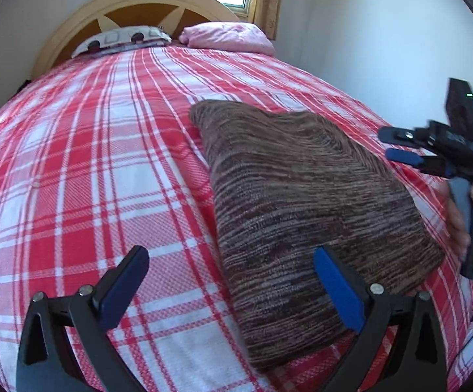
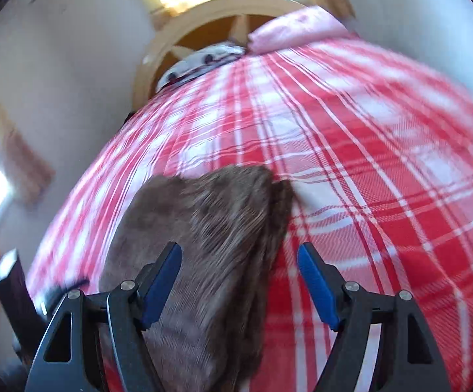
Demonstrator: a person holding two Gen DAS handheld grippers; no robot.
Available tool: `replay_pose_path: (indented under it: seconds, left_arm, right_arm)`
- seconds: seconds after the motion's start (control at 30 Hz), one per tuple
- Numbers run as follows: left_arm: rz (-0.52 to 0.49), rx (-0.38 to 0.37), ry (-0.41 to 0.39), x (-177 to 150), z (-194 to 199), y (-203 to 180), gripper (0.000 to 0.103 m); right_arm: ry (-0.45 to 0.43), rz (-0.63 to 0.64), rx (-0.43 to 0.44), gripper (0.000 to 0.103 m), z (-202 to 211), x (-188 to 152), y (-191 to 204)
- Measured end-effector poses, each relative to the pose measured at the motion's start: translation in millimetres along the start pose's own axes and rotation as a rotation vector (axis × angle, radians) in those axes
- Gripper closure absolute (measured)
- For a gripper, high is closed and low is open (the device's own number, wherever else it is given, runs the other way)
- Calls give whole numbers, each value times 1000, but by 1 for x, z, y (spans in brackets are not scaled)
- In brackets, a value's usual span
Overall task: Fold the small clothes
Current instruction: 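Close both grippers on the end of the folded sweater, then lift the sweater end with both grippers and fold it over the rest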
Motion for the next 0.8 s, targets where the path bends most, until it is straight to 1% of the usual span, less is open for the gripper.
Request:
replay_pose_path:
  seconds: [0.07,0.1,0.17,0.27,0.33,0.4,0.43,0.47,0.5,0.53,0.57,0.6,0.63,0.67,0.7,0.8]
  left_arm:
    - [39,-47,30,-2,-6,3,7]
    - [59,-63,42,-3,-9,5,9]
    - [92,-97,55,-2,-12,7,9]
    - [85,-117,62,-2,-15,2,10]
    - [70,-134,71,-2,-18,-4,16]
    - [50,-153,79,-2,-19,-12,28]
    - [38,-159,78,-2,-18,-15,32]
    - [26,-186,90,-3,-19,-21,46]
    - [24,-180,96,-5,-19,-22,47]
    - [21,-171,89,-5,-17,-23,49]
    - [18,-168,84,-5,-16,-23,56]
    - [22,-168,75,-4,-13,-22,68]
    - [34,-181,62,-2,-8,-21,72]
    - [43,-191,53,-1,-4,-20,79]
    - [50,-194,40,0,1,-18,82]
    - [51,-196,6,6,16,-18,86]
  right_arm:
    - [8,-34,14,29,-17,6,-6]
    - [19,-39,5,29,-26,10,-10]
    - [41,-59,4,29,-42,14,-17]
    - [68,-81,21,29,-57,19,-22]
    - [88,-63,18,29,-67,19,-20]
    - [95,-28,0,29,-74,19,-16]
    - [101,-7,-5,35,-76,19,-12]
    - [116,3,17,55,-79,17,-7]
    - [134,-9,57,66,-82,16,-3]
    - [135,-26,67,68,-81,15,-3]
    - [134,-28,64,73,-80,15,-3]
    - [126,-33,72,76,-78,16,-2]
    - [118,-37,76,79,-76,17,-1]
    - [110,-35,75,80,-73,17,0]
    - [98,-28,76,80,-67,17,5]
    - [68,-24,96,81,-53,18,20]
Point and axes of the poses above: each gripper's, at about its wrist camera, not at the fingertips, and z roughly against the way its jaws point, y to its left, x to its top, the point moved 9 cm from there along -z, roughly the way its jaws point, and after that the axes turned 1 degree about y, right-handed, at the moved point
